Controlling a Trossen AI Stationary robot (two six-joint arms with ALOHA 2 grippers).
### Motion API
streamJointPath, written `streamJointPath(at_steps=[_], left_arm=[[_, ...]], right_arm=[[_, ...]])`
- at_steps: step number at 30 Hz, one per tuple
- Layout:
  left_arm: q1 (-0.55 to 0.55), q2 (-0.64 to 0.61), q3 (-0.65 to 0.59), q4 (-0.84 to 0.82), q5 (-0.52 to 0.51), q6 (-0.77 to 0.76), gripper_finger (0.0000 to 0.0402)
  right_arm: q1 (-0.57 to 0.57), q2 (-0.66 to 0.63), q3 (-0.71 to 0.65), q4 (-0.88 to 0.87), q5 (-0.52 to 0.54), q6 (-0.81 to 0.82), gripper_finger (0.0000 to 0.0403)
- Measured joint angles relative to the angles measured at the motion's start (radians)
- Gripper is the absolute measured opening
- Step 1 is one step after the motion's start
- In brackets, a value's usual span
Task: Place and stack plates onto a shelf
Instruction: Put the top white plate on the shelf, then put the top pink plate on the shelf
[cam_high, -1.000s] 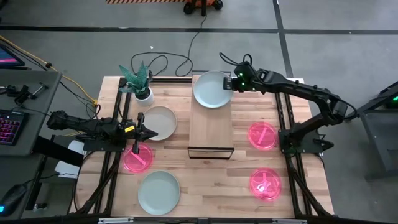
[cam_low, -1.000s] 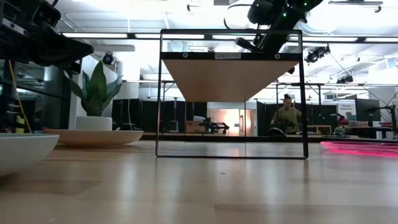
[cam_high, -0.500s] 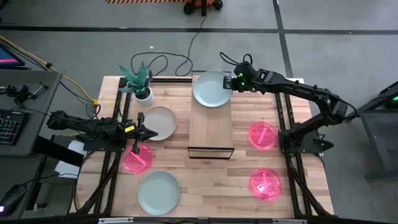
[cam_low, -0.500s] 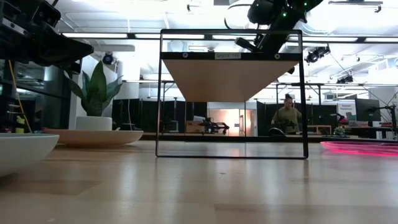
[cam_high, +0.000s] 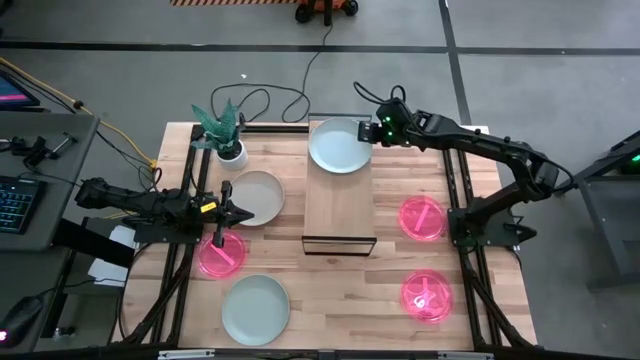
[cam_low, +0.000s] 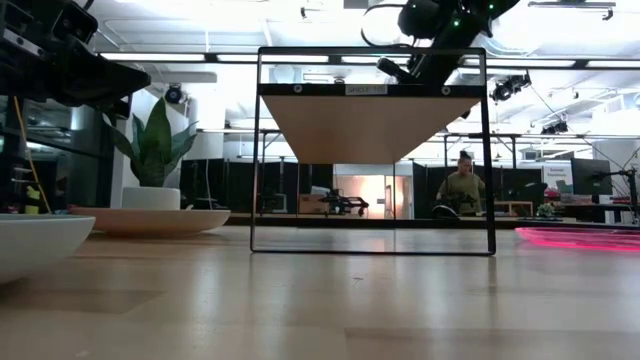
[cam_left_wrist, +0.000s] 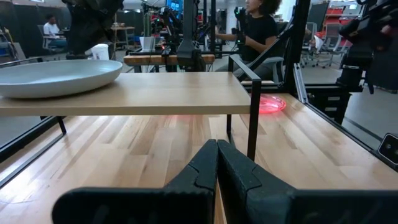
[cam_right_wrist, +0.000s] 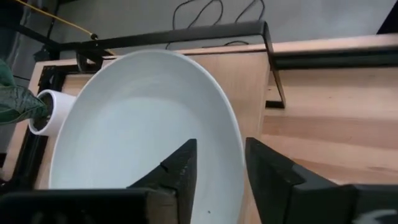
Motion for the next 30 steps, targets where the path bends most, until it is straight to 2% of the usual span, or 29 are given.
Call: streamJointPath(at_steps=[4,8,12,15,19,26,28,30], left_arm=[[0.0,0.0,0.0,0.0,0.0,0.0,0.0001],[0.0,0.0,0.0,0.0,0.0,0.0,0.0001],[0.0,0.0,0.0,0.0,0.0,0.0,0.0001],[0.0,0.0,0.0,0.0,0.0,0.0,0.0001],[0.0,0.0,0.0,0.0,0.0,0.0,0.0001],[0.0,0.0,0.0,0.0,0.0,0.0,0.0001],[0.0,0.0,0.0,0.0,0.0,0.0,0.0001],[0.0,0.0,0.0,0.0,0.0,0.0,0.0001]], right_arm=[[-0.013,-0.015,-0.001,0.003,0.016,-0.071,0.0126],[-0.01,-0.073,-0.001,-0.044,-0.007,-0.212,0.0126],[0.027,-0.153,-0.001,-0.199,-0.017,-0.331,0.0126],[0.074,-0.206,-0.001,-0.373,0.015,-0.389,0.0126],[0.152,-0.265,-0.001,-0.564,0.07,-0.384,0.0126],[0.232,-0.33,-0.004,-0.73,0.071,-0.321,0.0126],[0.233,-0.348,-0.051,-0.734,0.048,-0.317,0.0126],[0.223,-0.371,-0.137,-0.726,-0.023,-0.314,0.0126]])
